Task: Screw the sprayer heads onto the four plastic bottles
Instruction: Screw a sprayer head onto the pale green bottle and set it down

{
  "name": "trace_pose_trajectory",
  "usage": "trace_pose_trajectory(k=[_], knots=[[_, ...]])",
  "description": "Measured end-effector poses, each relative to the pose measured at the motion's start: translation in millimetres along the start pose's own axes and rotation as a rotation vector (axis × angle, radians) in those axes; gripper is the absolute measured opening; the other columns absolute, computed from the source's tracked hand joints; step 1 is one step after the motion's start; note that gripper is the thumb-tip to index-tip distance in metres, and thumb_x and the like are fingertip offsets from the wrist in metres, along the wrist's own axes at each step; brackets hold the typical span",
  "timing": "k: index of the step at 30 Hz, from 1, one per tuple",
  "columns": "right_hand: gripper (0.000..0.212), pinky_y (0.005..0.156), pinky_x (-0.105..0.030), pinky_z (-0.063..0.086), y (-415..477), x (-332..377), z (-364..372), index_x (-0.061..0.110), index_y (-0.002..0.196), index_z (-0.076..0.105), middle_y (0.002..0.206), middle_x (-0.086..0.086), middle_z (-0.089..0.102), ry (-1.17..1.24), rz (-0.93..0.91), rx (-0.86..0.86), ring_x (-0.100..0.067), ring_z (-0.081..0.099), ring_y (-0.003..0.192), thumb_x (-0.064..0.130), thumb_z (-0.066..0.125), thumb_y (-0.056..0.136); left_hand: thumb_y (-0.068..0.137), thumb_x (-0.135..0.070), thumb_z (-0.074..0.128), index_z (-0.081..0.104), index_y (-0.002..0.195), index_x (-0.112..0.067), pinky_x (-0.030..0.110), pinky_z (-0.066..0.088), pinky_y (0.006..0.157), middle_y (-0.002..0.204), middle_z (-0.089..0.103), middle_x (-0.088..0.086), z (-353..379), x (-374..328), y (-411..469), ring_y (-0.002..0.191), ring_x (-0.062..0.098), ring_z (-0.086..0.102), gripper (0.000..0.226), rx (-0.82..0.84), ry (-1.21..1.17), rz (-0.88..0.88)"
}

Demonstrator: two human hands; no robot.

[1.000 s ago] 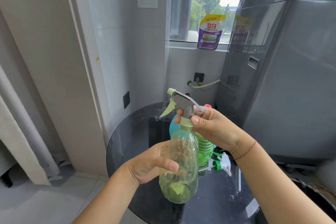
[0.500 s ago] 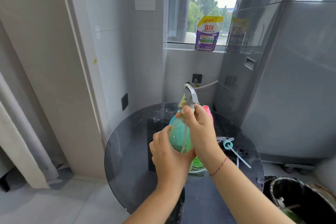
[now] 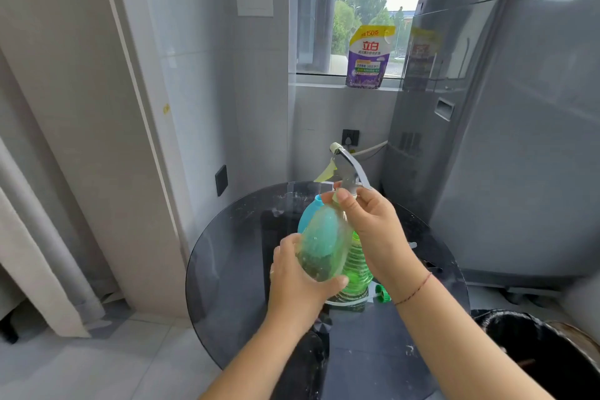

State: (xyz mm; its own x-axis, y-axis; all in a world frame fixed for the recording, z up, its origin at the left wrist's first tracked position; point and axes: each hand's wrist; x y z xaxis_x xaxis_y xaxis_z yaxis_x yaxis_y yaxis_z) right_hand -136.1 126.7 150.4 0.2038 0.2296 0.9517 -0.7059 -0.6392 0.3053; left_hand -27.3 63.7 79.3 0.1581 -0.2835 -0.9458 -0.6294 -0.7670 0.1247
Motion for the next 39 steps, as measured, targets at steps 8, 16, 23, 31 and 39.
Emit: trace_pose_trajectory(k=[8, 16, 23, 31, 39], knots=[[0.034, 0.072, -0.022, 0.055, 4, 9, -20, 0.004, 0.095, 0.067, 0.086, -0.007, 0.074, 0.213, 0.009, 0.189, -0.016, 0.069, 0.087, 0.035, 0.067, 0.079, 0.060, -0.020, 0.086, 0.058, 0.120, -0.028, 0.025, 0.056, 0.080, 0.123, 0.063, -0.005, -36, -8, 8, 0.099, 0.002, 0.068, 0.067, 0.703, -0.478, -0.202], [0.040, 0.085, -0.066, 0.046, -7, 13, 12, 0.003, 0.078, 0.047, 0.107, -0.052, 0.044, 0.039, 0.037, -0.183, -0.050, 0.056, 0.077, 0.034, 0.072, 0.080, 0.048, -0.051, 0.081, 0.037, 0.124, -0.039, 0.027, 0.038, 0.085, 0.114, 0.036, -0.020, -3, -9, -5, 0.111, 0.010, 0.033, 0.088, -0.137, 0.217, 0.115], [0.046, 0.096, -0.042, 0.051, -12, 20, 4, -0.002, 0.100, 0.062, 0.091, -0.024, 0.069, 0.102, 0.017, 0.035, -0.038, 0.065, 0.096, 0.037, 0.067, 0.077, 0.053, -0.038, 0.089, 0.056, 0.112, -0.026, 0.030, 0.052, 0.092, 0.114, 0.067, -0.007, -49, -14, 12, 0.108, 0.011, 0.063, 0.069, 0.566, -0.169, -0.091], [0.012, 0.062, -0.011, 0.044, -16, 8, 37, 0.015, 0.089, 0.059, 0.091, -0.022, 0.067, -0.003, -0.042, -0.283, -0.010, 0.059, 0.068, 0.024, 0.066, 0.087, 0.055, -0.057, 0.068, 0.043, 0.112, -0.026, 0.039, 0.053, 0.080, 0.107, 0.049, -0.010, -1, -9, -13, 0.105, 0.016, 0.043, 0.069, -0.228, 0.267, 0.167], [0.010, 0.076, -0.022, 0.057, -13, 13, 19, 0.019, 0.093, 0.066, 0.091, -0.004, 0.075, -0.050, 0.041, 0.102, -0.011, 0.071, 0.088, 0.023, 0.056, 0.094, 0.054, -0.048, 0.084, 0.045, 0.117, -0.042, 0.029, 0.051, 0.088, 0.112, 0.062, -0.017, -32, -11, 10, 0.105, 0.000, 0.060, 0.074, 0.278, 0.047, 0.097]])
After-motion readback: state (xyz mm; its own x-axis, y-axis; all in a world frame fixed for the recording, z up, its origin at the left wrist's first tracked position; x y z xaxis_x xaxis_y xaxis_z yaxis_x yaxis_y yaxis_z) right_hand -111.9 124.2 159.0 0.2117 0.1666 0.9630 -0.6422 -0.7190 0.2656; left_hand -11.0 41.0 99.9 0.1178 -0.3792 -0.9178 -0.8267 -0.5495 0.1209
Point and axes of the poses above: each hand's wrist, its own y-axis towards the middle knuckle, its own z-axis out of the palm, x = y × z
